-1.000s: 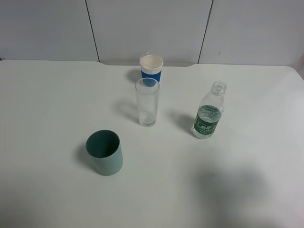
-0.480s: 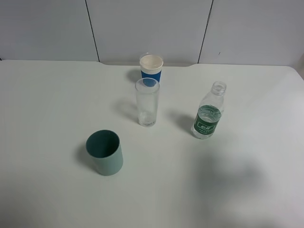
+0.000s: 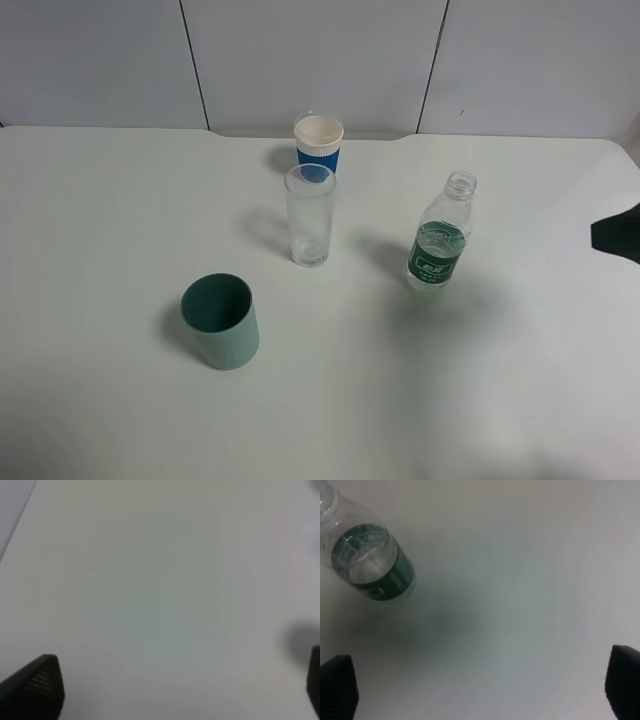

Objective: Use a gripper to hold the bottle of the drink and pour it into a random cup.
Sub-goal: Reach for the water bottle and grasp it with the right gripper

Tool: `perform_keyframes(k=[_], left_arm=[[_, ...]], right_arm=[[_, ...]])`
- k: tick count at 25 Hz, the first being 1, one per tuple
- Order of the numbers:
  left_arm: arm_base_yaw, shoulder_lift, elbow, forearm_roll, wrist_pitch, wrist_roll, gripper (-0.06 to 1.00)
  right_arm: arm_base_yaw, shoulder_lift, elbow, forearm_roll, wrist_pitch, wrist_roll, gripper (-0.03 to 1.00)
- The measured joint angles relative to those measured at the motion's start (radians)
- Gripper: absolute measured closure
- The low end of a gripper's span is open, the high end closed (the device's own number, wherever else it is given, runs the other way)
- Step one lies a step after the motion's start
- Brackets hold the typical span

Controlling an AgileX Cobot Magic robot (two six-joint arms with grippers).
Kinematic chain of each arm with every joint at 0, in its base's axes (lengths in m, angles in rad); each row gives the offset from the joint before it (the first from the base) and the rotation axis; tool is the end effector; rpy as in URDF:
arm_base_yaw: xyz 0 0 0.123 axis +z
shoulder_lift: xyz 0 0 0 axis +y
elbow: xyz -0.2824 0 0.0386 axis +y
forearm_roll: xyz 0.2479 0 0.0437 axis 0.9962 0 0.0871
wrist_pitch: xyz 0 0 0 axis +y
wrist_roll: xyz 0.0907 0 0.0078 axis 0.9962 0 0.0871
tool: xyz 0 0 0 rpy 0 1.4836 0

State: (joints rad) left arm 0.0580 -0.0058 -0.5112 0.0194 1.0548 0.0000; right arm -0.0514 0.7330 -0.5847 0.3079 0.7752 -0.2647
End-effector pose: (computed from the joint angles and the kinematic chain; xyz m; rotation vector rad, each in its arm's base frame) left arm -0.0069 0.0011 0.2807 -0.0596 2.0209 0.0599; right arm 0.1295 0.0127 0.2826 -0.0893 2.3676 0.2099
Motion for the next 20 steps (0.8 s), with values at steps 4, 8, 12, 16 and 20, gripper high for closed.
perform_keyframes(k=[4, 8, 12, 16, 20], left_arm=[[0.000, 0.000, 0.000, 0.002, 0.000, 0.000, -0.04], [0.000, 0.000, 0.000, 0.002, 0.000, 0.000, -0.04], [0.000, 0.000, 0.000, 0.001, 0.000, 0.000, -0.04], [0.000, 0.000, 0.000, 0.001, 0.000, 0.000, -0.04], [0.000, 0.000, 0.000, 0.001, 0.000, 0.000, -0.04]], right_arm=[[0.019, 0.099, 0.000, 0.023, -0.036, -0.076, -0.02], [0.127, 0.190, 0.000, 0.026, -0.098, -0.103, -0.02], [0.247, 0.283, 0.000, 0.031, -0.190, -0.103, -0.02], [0.318, 0.383, 0.000, 0.033, -0.253, -0.094, -0.02], [0.349, 0.458, 0.000, 0.025, -0.278, -0.060, -0.02]])
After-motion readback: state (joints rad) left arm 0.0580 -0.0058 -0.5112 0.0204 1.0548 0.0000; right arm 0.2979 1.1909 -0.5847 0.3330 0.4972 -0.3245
